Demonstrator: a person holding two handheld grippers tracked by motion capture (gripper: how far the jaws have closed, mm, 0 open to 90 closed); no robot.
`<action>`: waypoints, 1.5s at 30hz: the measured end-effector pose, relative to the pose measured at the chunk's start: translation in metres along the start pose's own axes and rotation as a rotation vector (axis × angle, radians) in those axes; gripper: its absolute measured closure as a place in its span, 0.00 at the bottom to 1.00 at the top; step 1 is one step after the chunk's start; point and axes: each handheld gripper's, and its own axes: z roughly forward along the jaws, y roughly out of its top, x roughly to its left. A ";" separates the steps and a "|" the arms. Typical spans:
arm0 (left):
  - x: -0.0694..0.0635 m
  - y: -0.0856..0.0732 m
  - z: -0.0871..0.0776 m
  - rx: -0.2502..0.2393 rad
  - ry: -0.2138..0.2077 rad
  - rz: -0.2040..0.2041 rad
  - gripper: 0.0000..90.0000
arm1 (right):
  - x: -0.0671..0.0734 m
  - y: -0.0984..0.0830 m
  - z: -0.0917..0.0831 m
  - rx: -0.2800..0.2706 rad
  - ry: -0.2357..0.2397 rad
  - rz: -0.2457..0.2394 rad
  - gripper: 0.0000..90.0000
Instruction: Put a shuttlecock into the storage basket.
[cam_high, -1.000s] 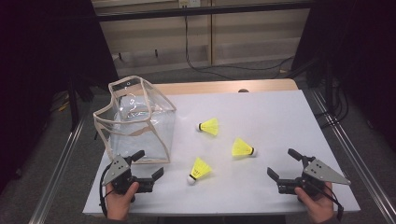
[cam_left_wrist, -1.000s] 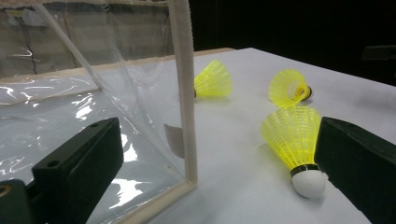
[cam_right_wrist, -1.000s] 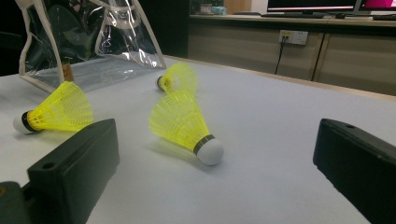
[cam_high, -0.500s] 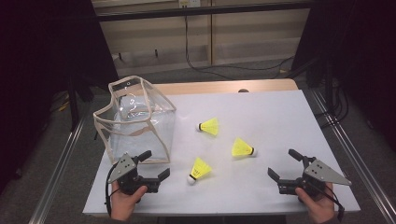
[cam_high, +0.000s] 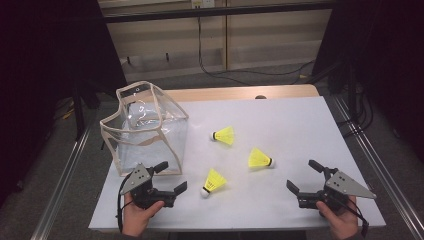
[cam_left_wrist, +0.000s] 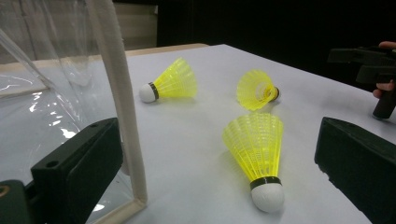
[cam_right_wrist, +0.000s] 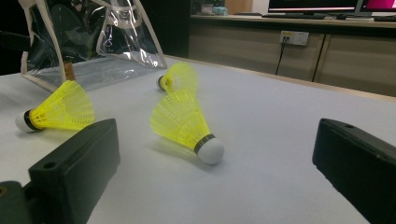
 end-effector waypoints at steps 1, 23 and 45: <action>0.000 0.000 0.001 0.006 -0.004 0.003 0.02 | 0.000 0.000 0.000 -0.001 0.000 0.000 0.01; -0.013 0.003 0.015 0.114 -0.007 0.015 0.05 | 0.000 0.000 0.000 -0.001 0.002 0.002 0.01; -0.022 0.003 0.029 0.262 -0.064 0.024 0.17 | 0.000 0.000 -0.001 0.000 -0.001 -0.001 0.01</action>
